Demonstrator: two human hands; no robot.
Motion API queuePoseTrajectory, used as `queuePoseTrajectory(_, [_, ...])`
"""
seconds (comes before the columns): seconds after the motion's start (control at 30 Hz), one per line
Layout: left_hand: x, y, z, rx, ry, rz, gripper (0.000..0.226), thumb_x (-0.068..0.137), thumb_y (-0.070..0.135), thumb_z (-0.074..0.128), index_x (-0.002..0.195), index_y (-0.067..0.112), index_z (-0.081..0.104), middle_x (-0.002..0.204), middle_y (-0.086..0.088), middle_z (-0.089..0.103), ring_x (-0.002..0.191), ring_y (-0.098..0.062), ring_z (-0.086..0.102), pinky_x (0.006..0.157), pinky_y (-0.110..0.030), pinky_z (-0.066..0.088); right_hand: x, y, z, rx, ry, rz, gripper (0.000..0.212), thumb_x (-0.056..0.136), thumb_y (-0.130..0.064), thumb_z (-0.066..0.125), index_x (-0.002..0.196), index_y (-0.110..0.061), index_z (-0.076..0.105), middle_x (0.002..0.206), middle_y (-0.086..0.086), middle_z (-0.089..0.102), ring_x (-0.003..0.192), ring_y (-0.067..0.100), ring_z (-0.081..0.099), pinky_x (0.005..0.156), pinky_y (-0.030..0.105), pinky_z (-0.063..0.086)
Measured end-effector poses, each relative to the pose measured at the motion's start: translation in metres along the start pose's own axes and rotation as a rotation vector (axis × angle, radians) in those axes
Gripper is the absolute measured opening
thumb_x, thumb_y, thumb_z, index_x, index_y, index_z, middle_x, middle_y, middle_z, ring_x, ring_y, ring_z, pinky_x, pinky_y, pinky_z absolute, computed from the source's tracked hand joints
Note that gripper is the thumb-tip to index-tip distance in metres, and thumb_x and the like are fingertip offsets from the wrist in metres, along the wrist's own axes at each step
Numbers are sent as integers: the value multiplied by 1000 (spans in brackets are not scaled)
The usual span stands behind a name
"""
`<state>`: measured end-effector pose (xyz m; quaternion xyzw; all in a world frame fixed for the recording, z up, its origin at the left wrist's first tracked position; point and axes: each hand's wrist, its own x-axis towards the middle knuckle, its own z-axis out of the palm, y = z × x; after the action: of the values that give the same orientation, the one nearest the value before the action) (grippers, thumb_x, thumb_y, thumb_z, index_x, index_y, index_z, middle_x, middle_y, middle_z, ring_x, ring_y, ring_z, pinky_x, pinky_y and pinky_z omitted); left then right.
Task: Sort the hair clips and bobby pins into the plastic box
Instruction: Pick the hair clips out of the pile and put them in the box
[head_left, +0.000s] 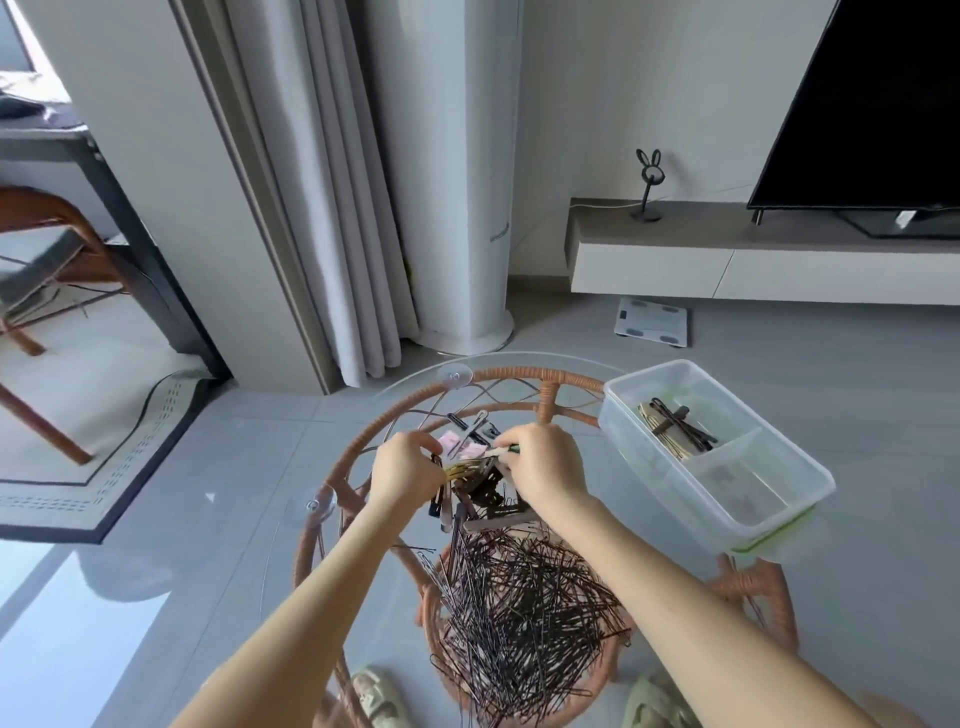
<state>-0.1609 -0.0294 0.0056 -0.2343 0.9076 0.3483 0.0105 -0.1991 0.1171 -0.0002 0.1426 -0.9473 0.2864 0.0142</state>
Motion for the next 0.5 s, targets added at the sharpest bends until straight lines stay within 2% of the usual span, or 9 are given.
queuePoseTrajectory(0.07, [0, 2, -5, -3, 17, 13, 38, 72, -6, 60, 105, 11, 68, 110, -14, 69, 60, -19, 59, 47, -21, 47, 0, 2, -9, 59, 38, -8, 20, 85, -11, 63, 103, -10, 71, 107, 9, 71, 101, 25, 64, 93, 35, 50])
queuePoseTrajectory(0.17, [0, 8, -11, -48, 44, 30, 36, 72, -5, 63, 105, 10, 70, 110, -13, 69, 83, -27, 67, 62, -28, 56, 0, 5, -25, 138, 79, -19, 15, 82, -8, 65, 95, -7, 73, 101, 8, 73, 94, 21, 67, 91, 30, 51])
queuePoseTrajectory(0.2, [1, 11, -12, -74, 46, 36, 35, 72, -4, 64, 104, 10, 70, 109, -12, 69, 86, -28, 68, 64, -29, 56, 0, 5, -32, 161, 91, -14, 14, 81, -8, 66, 93, -7, 74, 98, 8, 74, 91, 19, 67, 89, 26, 51])
queuePoseTrajectory(0.33, [0, 36, -18, -156, 30, 84, 31, 71, -2, 66, 98, 10, 72, 96, -13, 73, 79, -27, 69, 60, -27, 52, -1, 12, -71, 258, 169, 10, 11, 78, -8, 68, 87, -8, 75, 90, 7, 75, 67, 13, 62, 74, 27, 54])
queuePoseTrajectory(0.43, [-3, 67, -16, -208, 10, 161, 29, 73, 2, 69, 101, 8, 70, 89, -11, 74, 67, -22, 67, 61, -24, 54, 1, 33, -104, 281, 256, 103, 9, 77, -9, 69, 83, -10, 75, 79, 7, 74, 64, 23, 67, 72, 35, 56])
queuePoseTrajectory(0.5, [-4, 93, -8, -266, -13, 225, 28, 73, 3, 70, 100, 6, 69, 87, -10, 72, 70, -25, 69, 62, -29, 56, 5, 54, -123, 273, 306, 213, 8, 75, -9, 69, 81, -10, 74, 75, 8, 71, 64, 27, 66, 75, 35, 55])
